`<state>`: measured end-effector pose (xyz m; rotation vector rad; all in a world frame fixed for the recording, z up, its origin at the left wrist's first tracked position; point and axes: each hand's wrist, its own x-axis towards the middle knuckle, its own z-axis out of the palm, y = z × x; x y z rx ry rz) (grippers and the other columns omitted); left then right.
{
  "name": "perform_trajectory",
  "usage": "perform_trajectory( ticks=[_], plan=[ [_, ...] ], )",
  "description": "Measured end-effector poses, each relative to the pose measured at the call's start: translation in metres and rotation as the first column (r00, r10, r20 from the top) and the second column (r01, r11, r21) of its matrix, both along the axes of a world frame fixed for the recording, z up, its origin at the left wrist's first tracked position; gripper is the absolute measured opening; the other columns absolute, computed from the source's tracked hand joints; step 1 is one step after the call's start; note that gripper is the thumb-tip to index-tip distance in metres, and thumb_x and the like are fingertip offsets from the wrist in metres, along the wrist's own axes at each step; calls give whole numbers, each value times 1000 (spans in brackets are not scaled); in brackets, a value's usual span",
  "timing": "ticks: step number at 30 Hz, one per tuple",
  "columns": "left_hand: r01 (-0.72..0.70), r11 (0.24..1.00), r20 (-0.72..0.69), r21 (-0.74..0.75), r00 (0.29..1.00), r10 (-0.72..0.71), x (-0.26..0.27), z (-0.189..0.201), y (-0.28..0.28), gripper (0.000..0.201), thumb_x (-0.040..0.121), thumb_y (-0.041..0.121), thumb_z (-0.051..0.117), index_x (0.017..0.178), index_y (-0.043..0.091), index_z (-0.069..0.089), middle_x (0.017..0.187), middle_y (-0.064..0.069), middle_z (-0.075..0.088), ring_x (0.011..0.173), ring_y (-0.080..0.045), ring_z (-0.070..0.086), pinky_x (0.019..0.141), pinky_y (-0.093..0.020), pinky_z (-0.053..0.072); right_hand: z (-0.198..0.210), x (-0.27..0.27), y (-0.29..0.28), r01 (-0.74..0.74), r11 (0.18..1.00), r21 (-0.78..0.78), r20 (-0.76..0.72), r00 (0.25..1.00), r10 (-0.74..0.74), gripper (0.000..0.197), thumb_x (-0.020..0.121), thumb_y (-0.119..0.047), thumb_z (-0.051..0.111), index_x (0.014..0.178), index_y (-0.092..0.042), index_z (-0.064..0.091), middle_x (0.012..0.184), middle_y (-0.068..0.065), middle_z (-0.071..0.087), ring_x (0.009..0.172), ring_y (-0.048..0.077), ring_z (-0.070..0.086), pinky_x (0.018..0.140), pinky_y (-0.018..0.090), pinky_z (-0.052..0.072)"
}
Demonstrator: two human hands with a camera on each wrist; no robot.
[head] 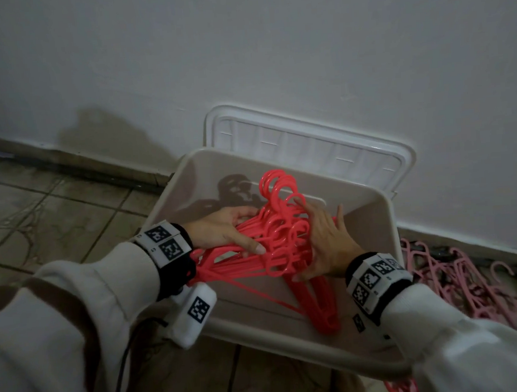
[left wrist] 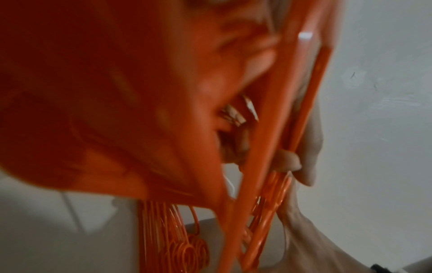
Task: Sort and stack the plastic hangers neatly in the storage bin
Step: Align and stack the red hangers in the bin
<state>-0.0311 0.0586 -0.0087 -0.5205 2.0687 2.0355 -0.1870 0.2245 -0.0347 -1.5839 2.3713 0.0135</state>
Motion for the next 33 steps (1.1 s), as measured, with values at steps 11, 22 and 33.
perform_trajectory(
  ticks=[11, 22, 33],
  plan=[
    [12, 999, 42, 41, 999, -13, 4, -7, 3, 55, 67, -8, 75, 112, 17, 58, 108, -9, 66, 92, -23, 63, 85, -28, 54, 15, -11, 6, -101, 989, 108, -50, 993, 107, 110, 49, -68, 22, 147, -20, 11, 141, 5, 37, 134, 20, 34, 115, 47, 3],
    [468, 729, 382, -500, 874, -299, -17, -1, -13, 74, 59, 20, 88, 125, 15, 54, 118, 0, 64, 106, -17, 61, 99, -29, 45, 23, 0, -5, -64, 992, 112, 208, 977, 40, 47, 64, -33, 76, 101, -13, 55, 103, 12, 64, 97, 25, 61, 67, 18, 33],
    [648, 118, 612, -753, 755, -236, -43, -26, -40, 22, 88, 26, 58, 105, 12, 64, 107, -9, 66, 103, -25, 61, 86, -27, 43, -26, -1, -44, -123, 950, 288, 568, 820, -66, 19, 66, -23, 83, 68, -22, 64, 77, -2, 64, 62, 1, 56, 70, 23, 48]
  ],
)
